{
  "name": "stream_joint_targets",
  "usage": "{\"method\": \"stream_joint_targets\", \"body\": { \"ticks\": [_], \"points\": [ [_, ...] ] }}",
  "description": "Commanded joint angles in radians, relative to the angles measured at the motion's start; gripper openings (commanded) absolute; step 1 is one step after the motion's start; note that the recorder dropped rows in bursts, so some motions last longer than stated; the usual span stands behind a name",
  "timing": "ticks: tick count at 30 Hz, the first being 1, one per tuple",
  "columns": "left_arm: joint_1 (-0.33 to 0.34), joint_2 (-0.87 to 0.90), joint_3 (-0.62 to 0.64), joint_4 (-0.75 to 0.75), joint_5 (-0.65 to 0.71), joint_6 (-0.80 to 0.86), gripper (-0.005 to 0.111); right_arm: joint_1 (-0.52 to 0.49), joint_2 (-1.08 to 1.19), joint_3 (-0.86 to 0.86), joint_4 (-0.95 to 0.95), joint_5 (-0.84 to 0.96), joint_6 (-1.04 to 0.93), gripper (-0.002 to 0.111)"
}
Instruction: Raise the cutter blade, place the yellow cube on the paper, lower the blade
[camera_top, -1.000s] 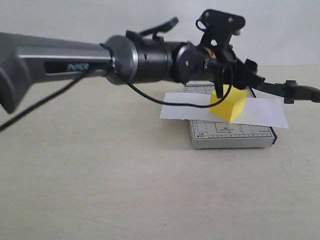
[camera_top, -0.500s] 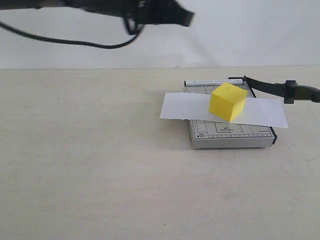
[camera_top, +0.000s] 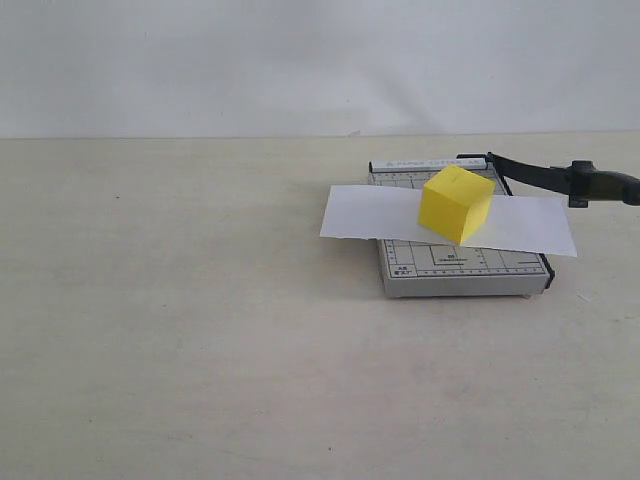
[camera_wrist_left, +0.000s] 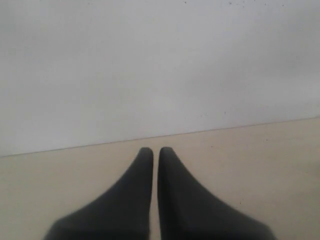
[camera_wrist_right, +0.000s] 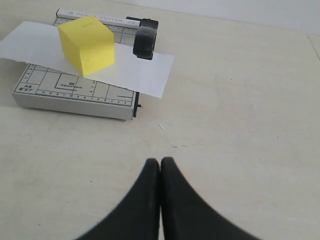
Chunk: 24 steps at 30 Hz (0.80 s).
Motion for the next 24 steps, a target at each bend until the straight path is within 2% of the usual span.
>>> {"method": "stream_joint_targets", "body": {
  "ticks": [1,6,13,19,24],
  "points": [
    [0.012,-0.264,0.184,0.011,0.026,-0.016,0.004,-0.001,-0.009,0.003,0.002,-0.005,-0.008,0.0],
    [0.012,-0.543,0.374,0.009,0.014,-0.116,0.004,-0.001,-0.009,0.003,0.002,-0.017,-0.008,0.0],
    [0.012,-0.801,0.541,0.012,0.094,-0.111,0.004,-0.001,-0.009,0.003,0.002,-0.017,-0.008,0.0],
    [0.012,-0.891,0.633,0.012,0.286,-0.111,0.004,-0.001,-0.009,0.003,0.004,-0.017,-0.008,0.0],
    [0.012,-0.897,0.689,0.012,0.243,-0.122,0.004,-0.001,-0.009,0.003,0.003,-0.033,-0.008,0.0]
  ]
}}
